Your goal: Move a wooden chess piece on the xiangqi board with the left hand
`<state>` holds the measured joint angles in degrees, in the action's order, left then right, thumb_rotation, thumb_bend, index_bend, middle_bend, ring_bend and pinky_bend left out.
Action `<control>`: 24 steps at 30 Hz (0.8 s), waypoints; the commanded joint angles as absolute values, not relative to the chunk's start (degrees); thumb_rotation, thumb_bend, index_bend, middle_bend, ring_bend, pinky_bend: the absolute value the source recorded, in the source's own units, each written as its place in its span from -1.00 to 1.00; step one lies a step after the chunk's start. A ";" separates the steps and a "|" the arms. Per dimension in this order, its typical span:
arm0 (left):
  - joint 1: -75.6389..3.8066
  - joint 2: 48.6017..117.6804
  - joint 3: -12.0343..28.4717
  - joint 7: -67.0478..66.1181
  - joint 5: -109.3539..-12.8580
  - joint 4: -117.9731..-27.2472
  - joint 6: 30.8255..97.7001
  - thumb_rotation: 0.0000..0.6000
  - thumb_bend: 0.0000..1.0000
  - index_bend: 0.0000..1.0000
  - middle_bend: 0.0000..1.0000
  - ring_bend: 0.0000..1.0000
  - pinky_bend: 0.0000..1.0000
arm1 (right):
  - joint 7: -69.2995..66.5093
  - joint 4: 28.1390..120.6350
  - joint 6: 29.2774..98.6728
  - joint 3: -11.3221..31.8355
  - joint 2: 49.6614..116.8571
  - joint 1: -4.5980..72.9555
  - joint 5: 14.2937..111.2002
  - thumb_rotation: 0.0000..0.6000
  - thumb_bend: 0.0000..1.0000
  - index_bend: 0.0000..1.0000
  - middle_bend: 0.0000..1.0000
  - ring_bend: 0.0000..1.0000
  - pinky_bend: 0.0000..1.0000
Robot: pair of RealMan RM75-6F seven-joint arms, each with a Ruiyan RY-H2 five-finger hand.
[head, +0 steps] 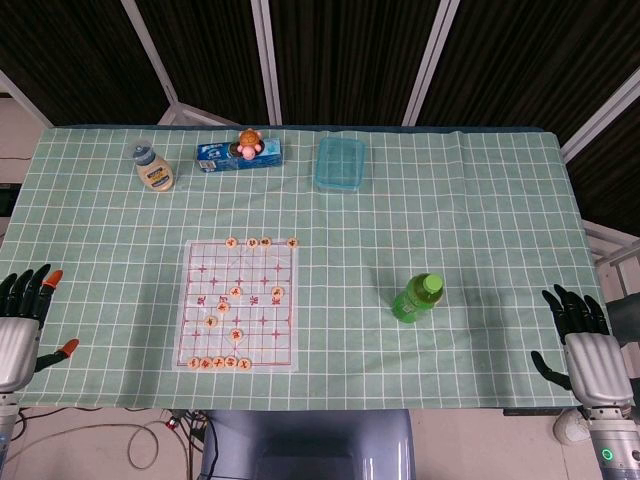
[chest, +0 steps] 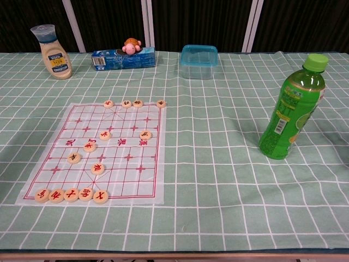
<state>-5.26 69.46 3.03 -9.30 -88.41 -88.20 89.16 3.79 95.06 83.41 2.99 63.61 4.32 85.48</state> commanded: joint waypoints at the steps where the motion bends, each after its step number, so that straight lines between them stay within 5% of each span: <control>1: -5.26 69.43 3.03 -9.22 -88.37 -88.21 89.13 1.00 -1.00 -1.00 -1.00 -1.00 -0.90 | 3.86 95.07 83.43 2.96 63.59 4.32 85.54 1.00 -0.28 -1.00 -1.00 -1.00 -1.00; 24: -5.43 68.79 2.83 -8.04 -88.06 -88.79 88.19 1.00 -1.00 -1.00 -1.00 -1.00 -0.90 | 4.72 95.13 83.81 2.96 63.68 4.10 85.43 1.00 -0.28 -1.00 -1.00 -1.00 -1.00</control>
